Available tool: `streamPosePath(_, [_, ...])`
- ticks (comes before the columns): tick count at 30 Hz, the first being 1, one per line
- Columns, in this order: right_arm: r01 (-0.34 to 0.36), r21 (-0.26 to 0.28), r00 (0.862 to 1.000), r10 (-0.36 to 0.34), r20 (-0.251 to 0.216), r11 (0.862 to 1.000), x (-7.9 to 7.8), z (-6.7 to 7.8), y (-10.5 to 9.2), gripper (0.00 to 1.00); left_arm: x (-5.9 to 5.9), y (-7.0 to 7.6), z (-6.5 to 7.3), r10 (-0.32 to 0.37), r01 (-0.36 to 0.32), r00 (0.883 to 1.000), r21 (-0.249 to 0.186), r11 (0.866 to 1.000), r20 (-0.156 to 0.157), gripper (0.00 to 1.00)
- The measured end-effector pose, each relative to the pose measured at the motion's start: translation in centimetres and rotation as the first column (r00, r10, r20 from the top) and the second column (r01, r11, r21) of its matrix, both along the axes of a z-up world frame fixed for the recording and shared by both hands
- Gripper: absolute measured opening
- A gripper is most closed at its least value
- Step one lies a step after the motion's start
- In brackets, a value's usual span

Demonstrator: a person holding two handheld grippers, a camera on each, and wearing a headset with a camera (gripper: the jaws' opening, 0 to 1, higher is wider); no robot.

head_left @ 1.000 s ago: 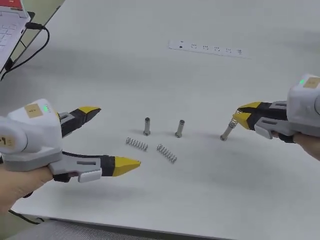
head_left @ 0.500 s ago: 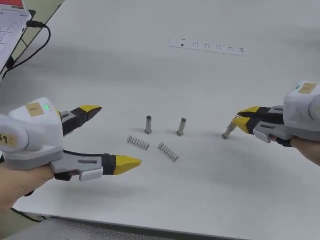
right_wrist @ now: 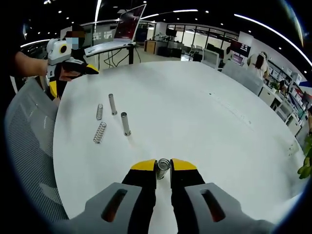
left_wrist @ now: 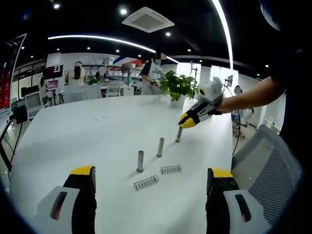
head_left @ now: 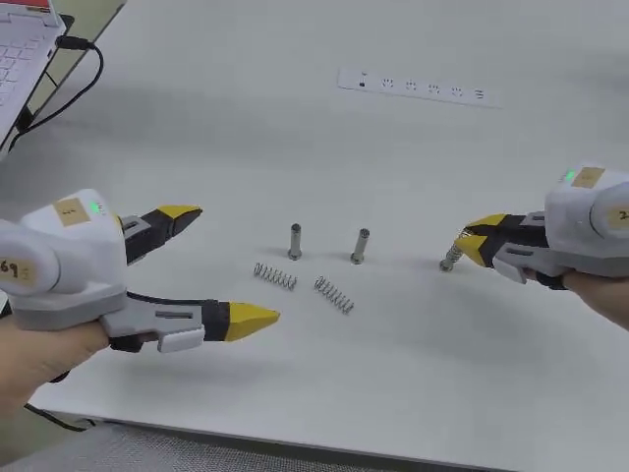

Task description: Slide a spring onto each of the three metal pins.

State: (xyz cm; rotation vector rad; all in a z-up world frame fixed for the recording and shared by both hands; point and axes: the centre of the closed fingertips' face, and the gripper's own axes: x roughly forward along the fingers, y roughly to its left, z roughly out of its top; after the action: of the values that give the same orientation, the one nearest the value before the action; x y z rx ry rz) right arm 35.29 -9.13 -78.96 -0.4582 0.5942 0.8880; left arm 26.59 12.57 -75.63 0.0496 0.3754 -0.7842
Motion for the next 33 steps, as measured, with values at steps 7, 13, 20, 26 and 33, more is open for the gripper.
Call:
streamPosePath(7, [-0.002, -0.012, 1.000, 0.001, -0.014, 1.000, -0.2, -0.6, 0.0, 0.08, -0.1, 0.0, 0.0, 0.000, 0.000, 1.000, 0.000, 1.000, -0.002, 0.92])
streamPosePath(13, [-0.013, -0.018, 0.999, 0.013, -0.038, 1.000, -0.4, -1.2, 0.0, 0.09, -0.1, -0.1, 0.0, -0.004, 0.004, 1.000, -0.004, 1.000, -0.004, 0.92])
streamPosePath(20, [-0.022, -0.032, 0.999, 0.021, -0.046, 0.999, -0.5, -1.6, 0.0, 0.09, 0.1, -0.1, 0.1, -0.005, 0.005, 1.000, -0.003, 1.000, -0.004, 0.92])
streamPosePath(26, [-0.019, -0.029, 0.999, 0.017, -0.048, 0.999, -0.3, -1.6, 0.0, 0.09, 0.1, -0.2, 0.2, -0.009, 0.009, 1.000, -0.004, 1.000, -0.004, 0.92])
streamPosePath(33, [0.000, -0.019, 0.998, -0.002, -0.065, 1.000, -0.2, -1.6, 0.1, 0.09, 0.1, -0.3, 0.2, -0.012, 0.012, 1.000, -0.005, 1.000, -0.004, 0.91])
